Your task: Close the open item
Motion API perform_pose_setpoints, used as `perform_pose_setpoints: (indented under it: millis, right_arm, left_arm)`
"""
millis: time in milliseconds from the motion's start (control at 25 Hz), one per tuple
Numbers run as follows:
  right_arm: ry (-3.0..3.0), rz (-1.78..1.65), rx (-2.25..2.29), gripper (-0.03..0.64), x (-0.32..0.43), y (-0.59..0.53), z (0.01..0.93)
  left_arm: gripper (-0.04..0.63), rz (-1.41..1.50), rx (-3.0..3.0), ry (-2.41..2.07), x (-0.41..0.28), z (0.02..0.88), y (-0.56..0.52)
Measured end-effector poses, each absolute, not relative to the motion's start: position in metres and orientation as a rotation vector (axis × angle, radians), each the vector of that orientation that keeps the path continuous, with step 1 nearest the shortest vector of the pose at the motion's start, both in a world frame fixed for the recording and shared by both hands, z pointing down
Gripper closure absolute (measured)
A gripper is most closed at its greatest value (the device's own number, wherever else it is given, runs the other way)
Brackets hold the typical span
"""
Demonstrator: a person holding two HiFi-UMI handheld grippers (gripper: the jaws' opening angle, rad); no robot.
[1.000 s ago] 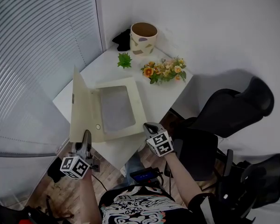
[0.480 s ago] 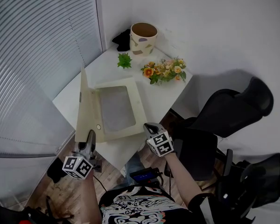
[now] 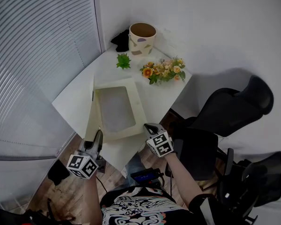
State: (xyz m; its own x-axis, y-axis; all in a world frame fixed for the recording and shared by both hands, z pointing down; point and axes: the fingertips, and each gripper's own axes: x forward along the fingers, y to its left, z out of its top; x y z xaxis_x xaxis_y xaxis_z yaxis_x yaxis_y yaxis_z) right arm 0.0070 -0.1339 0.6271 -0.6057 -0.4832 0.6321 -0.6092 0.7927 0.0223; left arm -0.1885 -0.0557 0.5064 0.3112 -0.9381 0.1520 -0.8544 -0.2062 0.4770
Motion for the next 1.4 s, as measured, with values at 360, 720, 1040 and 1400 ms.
perform_pose_setpoints:
  millis: [360, 720, 1040, 1400]
  right_arm:
    - [-2.34, 0.261, 0.789, 0.617, 0.006, -0.133, 0.628]
    - [-2.35, 0.268, 0.785, 0.617, 0.006, -0.133, 0.628]
    - [-2.362, 0.272, 0.774, 0.617, 0.005, -0.133, 0.625]
    - [-2.375, 0.288, 0.748, 0.617, 0.005, -0.131, 0.626]
  left_arm:
    - [0.549, -0.162, 2.16, -1.504, -0.165, 0.51, -0.068]
    - [0.543, -0.095, 2.196, -1.446, -0.142, 0.516, -0.077]
    - [0.537, -0.041, 2.217, -1.399, -0.127, 0.522, -0.086]
    - [0.531, 0.031, 2.227, -1.368, -0.114, 0.53, -0.095]
